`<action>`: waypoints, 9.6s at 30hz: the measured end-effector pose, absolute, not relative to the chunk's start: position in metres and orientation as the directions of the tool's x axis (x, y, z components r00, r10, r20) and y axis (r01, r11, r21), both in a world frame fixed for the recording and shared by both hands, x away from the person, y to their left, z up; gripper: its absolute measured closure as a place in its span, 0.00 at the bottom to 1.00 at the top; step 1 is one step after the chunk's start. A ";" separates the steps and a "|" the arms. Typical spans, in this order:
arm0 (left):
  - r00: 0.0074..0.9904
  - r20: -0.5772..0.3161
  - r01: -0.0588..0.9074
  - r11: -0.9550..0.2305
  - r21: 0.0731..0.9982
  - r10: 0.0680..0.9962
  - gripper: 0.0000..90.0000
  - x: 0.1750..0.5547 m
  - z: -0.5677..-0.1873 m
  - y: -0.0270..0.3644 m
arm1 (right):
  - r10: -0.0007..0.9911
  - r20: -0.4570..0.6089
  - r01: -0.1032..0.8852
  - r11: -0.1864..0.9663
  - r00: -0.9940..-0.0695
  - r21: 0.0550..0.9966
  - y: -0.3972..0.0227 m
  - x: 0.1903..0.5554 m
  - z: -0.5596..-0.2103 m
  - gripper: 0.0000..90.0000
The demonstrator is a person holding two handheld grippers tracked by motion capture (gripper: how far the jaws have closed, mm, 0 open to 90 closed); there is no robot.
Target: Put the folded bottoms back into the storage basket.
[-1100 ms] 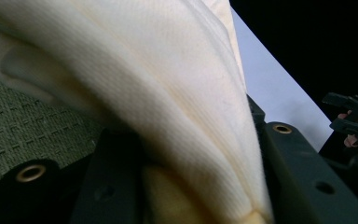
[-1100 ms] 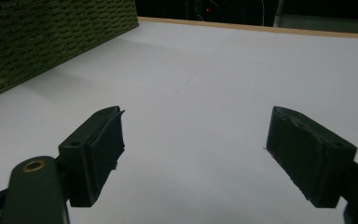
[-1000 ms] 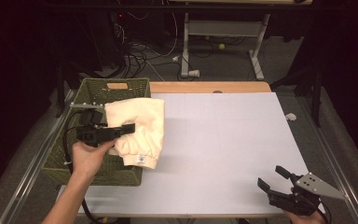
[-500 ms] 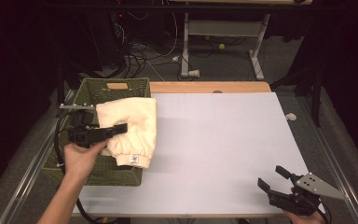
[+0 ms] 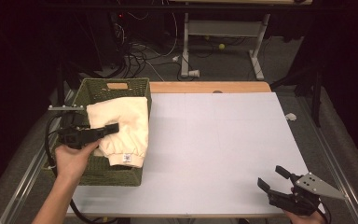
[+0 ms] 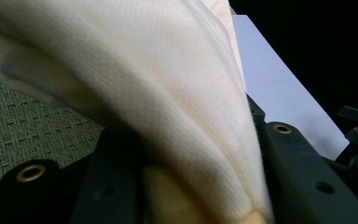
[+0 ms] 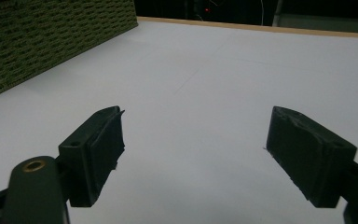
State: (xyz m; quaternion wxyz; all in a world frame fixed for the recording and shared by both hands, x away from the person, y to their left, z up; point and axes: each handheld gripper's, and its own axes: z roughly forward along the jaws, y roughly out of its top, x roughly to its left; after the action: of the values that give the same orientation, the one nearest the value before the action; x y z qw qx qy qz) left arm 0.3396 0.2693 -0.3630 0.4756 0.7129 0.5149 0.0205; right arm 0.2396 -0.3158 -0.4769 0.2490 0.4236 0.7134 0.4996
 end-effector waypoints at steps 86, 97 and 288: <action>0.170 -0.317 0.803 0.056 0.594 0.933 0.66 0.433 -0.437 0.294 | 0.857 0.074 0.364 0.137 -0.511 0.921 -0.317 0.240 -0.478 0.22; 0.102 -0.276 0.855 0.058 0.515 0.956 0.64 0.439 -0.452 0.293 | 0.855 0.077 0.364 0.136 -0.513 0.921 -0.317 0.240 -0.478 0.22; 0.293 -0.152 0.487 -0.011 0.873 0.944 0.25 0.220 -0.440 0.333 | 0.865 0.085 0.374 0.123 -0.494 0.919 -0.316 0.240 -0.477 0.22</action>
State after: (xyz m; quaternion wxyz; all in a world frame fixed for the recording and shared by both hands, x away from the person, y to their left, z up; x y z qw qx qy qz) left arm 0.2200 0.3330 -0.4397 0.4527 0.6646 0.5382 0.2525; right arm 0.2401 -0.3165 -0.4775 0.2474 0.4380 0.7074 0.4965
